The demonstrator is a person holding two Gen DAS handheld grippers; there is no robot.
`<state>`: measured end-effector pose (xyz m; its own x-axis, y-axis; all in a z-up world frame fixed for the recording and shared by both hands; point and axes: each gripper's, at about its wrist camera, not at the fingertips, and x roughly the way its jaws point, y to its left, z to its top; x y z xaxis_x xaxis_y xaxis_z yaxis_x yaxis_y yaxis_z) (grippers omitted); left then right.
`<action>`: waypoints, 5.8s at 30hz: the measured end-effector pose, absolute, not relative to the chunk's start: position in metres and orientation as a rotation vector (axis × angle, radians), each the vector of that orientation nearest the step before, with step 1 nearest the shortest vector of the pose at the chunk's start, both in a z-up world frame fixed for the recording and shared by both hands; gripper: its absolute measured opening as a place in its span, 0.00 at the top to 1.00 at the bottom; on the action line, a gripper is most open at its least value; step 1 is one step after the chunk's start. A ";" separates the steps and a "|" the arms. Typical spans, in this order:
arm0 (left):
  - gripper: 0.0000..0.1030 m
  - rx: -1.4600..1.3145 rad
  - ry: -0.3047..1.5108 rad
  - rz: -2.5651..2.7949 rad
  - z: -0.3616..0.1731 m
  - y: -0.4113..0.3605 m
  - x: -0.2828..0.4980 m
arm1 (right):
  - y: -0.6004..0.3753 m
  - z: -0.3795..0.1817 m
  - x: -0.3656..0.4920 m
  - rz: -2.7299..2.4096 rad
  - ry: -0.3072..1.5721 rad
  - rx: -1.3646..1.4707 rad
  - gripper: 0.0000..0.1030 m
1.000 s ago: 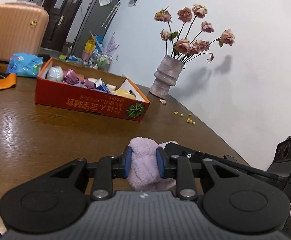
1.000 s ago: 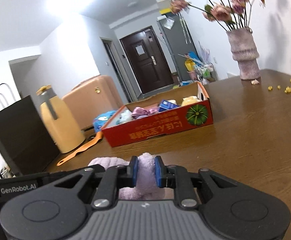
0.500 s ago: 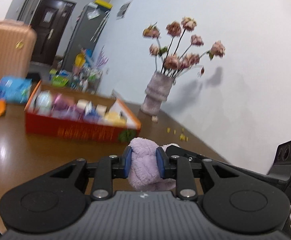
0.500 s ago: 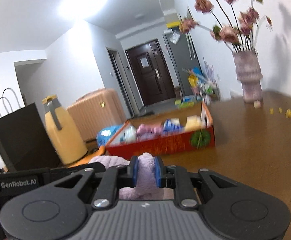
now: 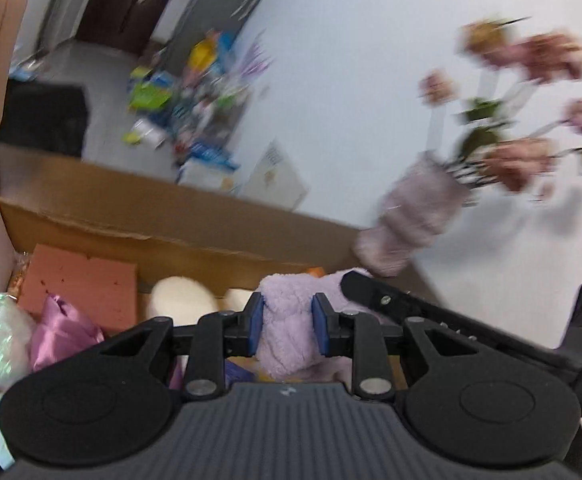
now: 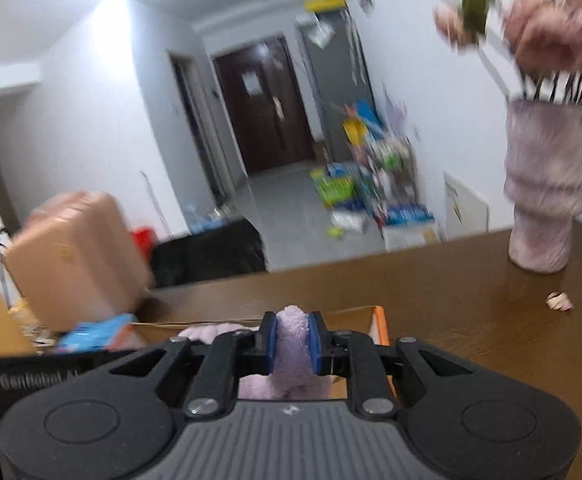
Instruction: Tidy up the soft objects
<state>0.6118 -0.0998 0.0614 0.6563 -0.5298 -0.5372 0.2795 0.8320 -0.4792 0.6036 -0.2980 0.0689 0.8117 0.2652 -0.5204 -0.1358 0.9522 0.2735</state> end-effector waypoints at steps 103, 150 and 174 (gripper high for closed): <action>0.00 0.034 0.218 0.029 0.054 0.028 0.018 | -0.222 0.032 0.026 0.131 0.277 0.076 0.03; 0.00 0.034 0.213 0.022 0.054 0.024 0.015 | -0.223 0.029 0.025 0.129 0.279 0.070 0.03; 0.00 0.043 0.202 0.017 0.054 0.015 0.012 | -0.224 0.030 0.024 0.130 0.279 0.077 0.03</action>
<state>0.0117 0.0155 0.0539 0.9796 0.0209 -0.1999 -0.0123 0.9989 0.0442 0.0243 -0.2243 0.0303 0.9532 0.1385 -0.2689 -0.1172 0.9887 0.0937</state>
